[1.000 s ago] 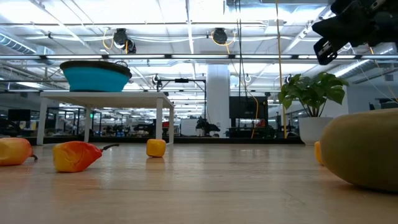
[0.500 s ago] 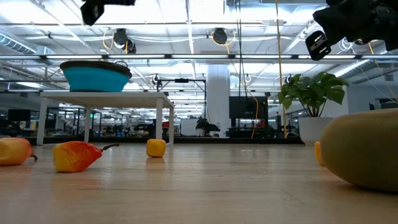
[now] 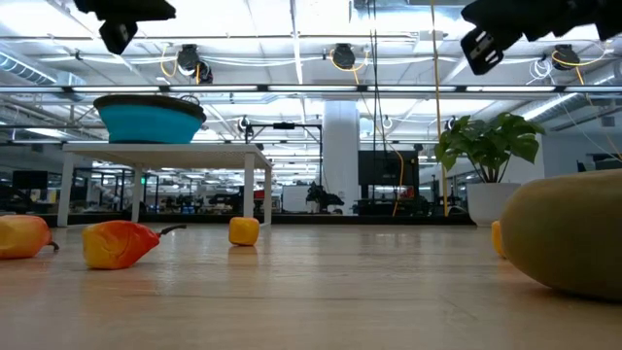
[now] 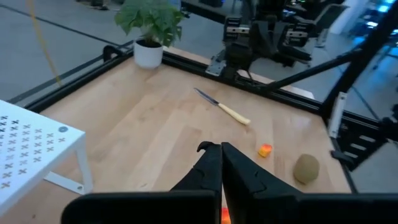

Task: Pick & Place Fruit
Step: Put the right peach into the blue strainer bowl on the shelf

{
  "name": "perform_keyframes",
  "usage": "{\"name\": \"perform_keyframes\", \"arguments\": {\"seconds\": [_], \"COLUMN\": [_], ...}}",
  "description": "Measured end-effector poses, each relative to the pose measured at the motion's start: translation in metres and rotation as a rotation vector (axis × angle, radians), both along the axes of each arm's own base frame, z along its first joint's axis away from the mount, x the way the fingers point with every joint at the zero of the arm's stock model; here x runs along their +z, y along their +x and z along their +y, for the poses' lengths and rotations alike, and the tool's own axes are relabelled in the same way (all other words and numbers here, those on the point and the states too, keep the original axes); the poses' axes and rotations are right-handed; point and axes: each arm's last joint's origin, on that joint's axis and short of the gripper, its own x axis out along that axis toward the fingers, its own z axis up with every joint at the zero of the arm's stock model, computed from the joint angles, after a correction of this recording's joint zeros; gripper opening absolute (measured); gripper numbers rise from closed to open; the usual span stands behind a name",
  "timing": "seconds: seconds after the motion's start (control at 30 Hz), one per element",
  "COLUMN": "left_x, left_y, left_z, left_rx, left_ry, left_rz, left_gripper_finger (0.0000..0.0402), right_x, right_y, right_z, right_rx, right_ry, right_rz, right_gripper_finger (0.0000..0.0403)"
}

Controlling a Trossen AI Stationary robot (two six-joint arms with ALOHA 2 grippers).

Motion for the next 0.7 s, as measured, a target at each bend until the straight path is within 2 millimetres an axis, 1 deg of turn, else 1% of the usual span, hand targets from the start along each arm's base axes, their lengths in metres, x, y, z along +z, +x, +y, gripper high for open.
{"name": "perform_keyframes", "arguments": {"seconds": [0.17,0.33,0.47,0.6,0.7], "left_x": [-0.007,-0.014,-0.019,-0.023,-0.024], "left_y": [-0.013,-0.023,-0.029,-0.035,-0.038], "left_z": [0.004,0.006,0.009,0.011,0.011], "left_rx": [-0.026,-0.063,-0.074,-0.076,-0.085], "left_ry": [-0.001,-0.001,0.003,0.009,0.007], "left_rz": [-0.024,-0.041,-0.054,-0.069,-0.076], "left_gripper_finger": [0.0011,0.0002,0.0011,0.0004,0.0005], "right_x": [0.009,0.015,0.018,0.019,0.016], "right_y": [0.019,0.04,0.054,0.067,0.076], "right_z": [0.013,0.024,0.032,0.04,0.046], "right_rx": [0.025,0.048,0.045,0.072,0.088], "right_ry": [-0.04,-0.095,-0.156,-0.195,-0.216], "right_rz": [0.124,0.244,0.345,0.42,0.481], "right_gripper_finger": [0.0,0.0,0.0,0.0,0.0]}}
